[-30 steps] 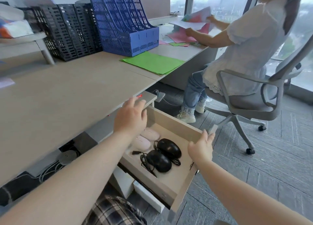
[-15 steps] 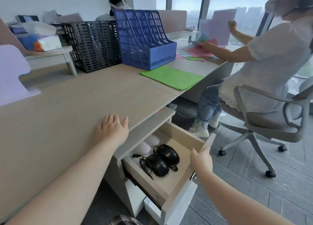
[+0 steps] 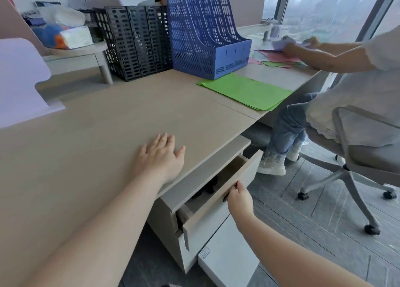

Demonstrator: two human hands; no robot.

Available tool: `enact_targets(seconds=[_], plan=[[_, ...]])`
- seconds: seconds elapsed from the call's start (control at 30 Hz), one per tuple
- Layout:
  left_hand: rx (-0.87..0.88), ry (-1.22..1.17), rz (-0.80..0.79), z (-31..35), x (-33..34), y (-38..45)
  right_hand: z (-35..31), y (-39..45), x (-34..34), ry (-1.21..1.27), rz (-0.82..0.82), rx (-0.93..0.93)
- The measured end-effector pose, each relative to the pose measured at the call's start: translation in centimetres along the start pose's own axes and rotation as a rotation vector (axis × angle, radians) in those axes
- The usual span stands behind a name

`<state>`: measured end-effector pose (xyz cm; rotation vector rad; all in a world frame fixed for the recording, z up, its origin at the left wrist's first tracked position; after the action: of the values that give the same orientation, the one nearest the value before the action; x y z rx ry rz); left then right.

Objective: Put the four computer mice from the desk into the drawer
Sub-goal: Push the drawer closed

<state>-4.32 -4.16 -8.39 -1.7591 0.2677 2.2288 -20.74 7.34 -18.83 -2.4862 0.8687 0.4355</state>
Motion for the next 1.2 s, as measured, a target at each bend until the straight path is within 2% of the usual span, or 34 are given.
enact_targets(seconds=[0.27, 0.63, 0.97, 1.1, 1.2], plan=[[0.009, -0.003, 0.01, 0.1, 0.3, 1.8, -1.9, 1.8, 3.0, -0.121, -0.044, -0.061], [0.004, 0.002, 0.008, 0.2, 0.4, 2.5, -2.4, 1.8, 4.2, -0.261, 0.012, -0.116], [0.001, -0.012, 0.027, 0.2, -0.4, 0.4, -3.2, 2.4, 2.2, -0.481, -0.112, -0.137], [0.023, -0.032, 0.0, -0.9, -0.7, -2.2, -4.0, 1.6, 0.3, -0.714, -0.27, -0.173], [0.026, -0.041, 0.01, -2.5, -0.9, -3.7, -4.3, 0.8, -1.1, -0.857, -0.317, -0.208]])
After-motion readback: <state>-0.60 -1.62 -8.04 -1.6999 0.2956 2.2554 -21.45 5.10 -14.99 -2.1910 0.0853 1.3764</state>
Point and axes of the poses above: each hand's wrist, its own y-axis towards the middle knuckle, its own x-axis out of the palm, z = x × y, the point moved 1 cm from there along y, towards the middle knuckle, and after that the axes turned 4 degrees about -y, right-handed, at the moved point
